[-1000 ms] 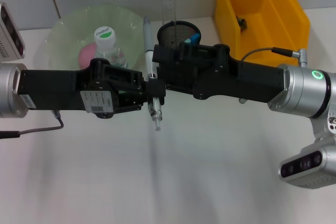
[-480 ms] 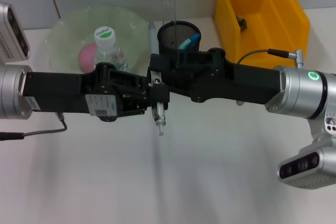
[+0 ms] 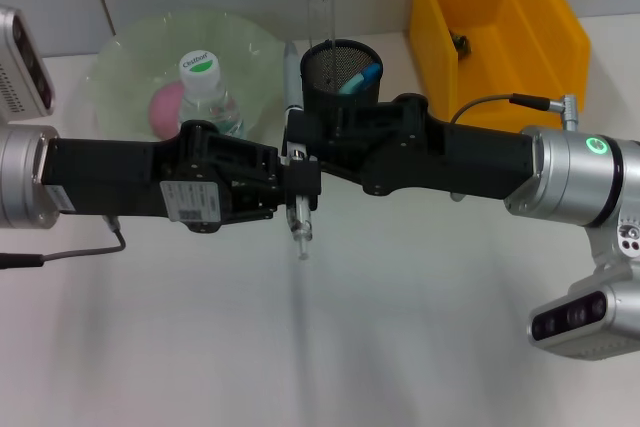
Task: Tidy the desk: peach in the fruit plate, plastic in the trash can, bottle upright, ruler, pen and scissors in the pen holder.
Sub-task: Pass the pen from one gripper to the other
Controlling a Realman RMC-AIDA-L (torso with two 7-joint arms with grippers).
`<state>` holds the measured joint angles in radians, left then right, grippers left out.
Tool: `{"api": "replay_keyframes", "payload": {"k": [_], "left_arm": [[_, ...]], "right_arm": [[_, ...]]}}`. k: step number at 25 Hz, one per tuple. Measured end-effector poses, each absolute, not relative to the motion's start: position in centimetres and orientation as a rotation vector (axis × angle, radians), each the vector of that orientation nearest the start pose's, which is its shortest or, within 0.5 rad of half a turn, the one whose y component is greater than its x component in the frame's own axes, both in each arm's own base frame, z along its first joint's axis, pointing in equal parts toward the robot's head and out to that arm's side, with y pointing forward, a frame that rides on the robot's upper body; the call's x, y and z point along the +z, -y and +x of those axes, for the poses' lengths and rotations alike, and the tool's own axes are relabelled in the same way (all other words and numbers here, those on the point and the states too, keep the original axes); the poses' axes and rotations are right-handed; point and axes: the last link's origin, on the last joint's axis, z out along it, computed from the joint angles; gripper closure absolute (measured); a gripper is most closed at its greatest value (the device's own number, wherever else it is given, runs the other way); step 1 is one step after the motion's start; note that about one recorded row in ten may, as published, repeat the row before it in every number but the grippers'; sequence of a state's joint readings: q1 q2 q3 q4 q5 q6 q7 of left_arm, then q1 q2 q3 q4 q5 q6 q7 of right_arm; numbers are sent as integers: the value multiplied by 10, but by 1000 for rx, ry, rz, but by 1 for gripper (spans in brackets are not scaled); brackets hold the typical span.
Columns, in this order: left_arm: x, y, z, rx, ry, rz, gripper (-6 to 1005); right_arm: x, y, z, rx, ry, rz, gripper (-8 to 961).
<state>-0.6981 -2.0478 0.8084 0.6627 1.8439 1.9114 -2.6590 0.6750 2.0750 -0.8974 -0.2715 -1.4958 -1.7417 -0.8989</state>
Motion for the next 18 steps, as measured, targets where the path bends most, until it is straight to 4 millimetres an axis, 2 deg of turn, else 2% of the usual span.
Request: {"api": "replay_keyframes", "payload": {"k": [11,17,18], "left_arm": [[12,-327,-170,-850,2271,-2713,816],[14,-329,-171,-859,2267,-2702,757],[14,-329,-171,-859,2267,-2702,707]], "right_arm": [[-32,-321,183,563,1702,-1453,807],[-32,-321,183,562,1704,-1453,813],[-32,-320,183,562,1704,-1453,813]]}}
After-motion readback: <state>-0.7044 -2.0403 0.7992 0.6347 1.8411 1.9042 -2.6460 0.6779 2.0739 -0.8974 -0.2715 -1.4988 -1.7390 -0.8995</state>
